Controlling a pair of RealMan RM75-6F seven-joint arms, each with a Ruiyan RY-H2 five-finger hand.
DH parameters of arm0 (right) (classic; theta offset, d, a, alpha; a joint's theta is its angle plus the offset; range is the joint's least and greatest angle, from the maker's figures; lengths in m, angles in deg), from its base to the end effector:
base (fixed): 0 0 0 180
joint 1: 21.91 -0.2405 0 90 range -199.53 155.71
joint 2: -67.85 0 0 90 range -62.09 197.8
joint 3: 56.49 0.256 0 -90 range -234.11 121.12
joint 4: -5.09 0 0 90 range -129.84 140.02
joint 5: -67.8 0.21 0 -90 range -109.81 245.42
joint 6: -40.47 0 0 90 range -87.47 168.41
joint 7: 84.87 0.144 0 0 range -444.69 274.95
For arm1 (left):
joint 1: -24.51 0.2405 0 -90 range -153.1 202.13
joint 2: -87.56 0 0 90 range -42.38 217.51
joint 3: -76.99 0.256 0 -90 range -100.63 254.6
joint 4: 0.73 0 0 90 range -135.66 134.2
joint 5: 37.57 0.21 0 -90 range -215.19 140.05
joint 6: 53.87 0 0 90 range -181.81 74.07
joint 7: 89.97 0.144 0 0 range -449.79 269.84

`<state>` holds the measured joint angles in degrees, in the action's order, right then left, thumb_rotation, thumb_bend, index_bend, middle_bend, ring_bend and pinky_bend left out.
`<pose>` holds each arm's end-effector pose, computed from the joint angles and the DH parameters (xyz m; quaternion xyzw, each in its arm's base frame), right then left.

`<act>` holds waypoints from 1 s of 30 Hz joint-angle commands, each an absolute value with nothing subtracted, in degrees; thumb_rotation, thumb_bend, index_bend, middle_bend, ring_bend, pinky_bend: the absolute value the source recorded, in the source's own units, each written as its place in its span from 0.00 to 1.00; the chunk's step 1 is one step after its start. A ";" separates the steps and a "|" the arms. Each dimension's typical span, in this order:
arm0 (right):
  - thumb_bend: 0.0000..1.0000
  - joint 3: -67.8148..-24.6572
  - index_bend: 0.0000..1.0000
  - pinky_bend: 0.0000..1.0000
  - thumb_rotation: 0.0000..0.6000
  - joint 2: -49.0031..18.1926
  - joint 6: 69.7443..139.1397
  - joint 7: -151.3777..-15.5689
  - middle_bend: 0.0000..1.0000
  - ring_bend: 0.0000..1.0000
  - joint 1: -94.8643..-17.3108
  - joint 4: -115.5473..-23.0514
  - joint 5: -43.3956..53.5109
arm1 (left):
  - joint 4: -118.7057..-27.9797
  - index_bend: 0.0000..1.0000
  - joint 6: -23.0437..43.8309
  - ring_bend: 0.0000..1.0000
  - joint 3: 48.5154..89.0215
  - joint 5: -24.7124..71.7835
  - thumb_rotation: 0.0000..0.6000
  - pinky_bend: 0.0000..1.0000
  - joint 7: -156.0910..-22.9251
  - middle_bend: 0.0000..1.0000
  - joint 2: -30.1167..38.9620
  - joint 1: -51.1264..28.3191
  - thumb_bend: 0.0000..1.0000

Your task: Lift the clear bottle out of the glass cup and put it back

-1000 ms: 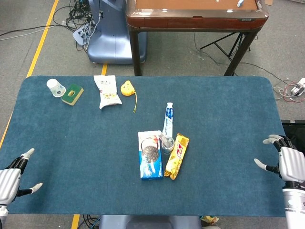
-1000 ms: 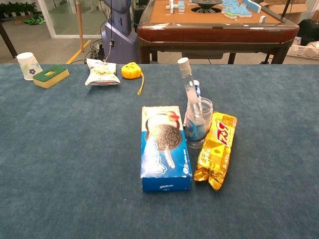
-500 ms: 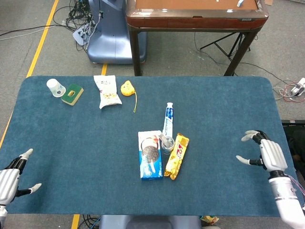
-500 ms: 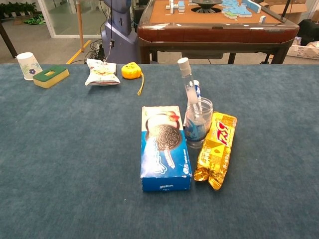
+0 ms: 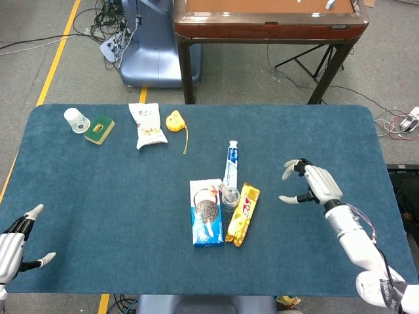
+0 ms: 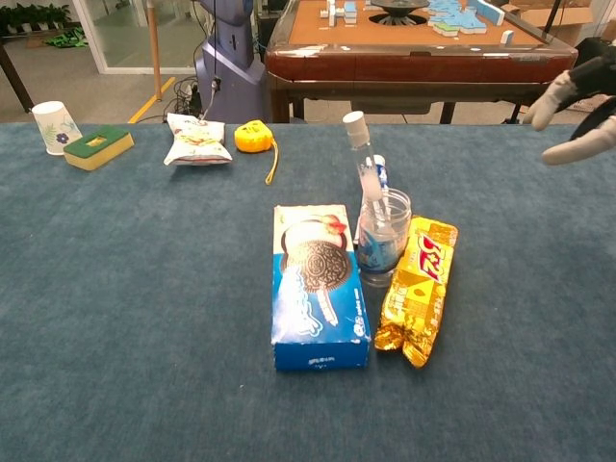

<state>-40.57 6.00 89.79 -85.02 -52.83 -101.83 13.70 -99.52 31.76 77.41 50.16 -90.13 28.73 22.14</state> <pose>-0.1964 -0.3157 0.1076 0.5974 -0.5766 0.3899 0.3983 -0.3028 0.1545 0.1699 -0.5992 -0.4145 -0.3737 0.5740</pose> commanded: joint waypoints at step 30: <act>0.00 -42.09 0.47 0.14 1.00 -7.70 85.85 -93.82 0.14 0.01 -70.00 -94.40 25.39 | -99.92 0.00 33.06 0.19 77.20 50.47 1.00 0.44 -92.38 0.16 30.14 22.90 0.09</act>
<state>-42.05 -7.52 85.84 -93.87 -69.84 -94.52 25.25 -99.92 33.06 77.21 50.47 -92.38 30.13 22.90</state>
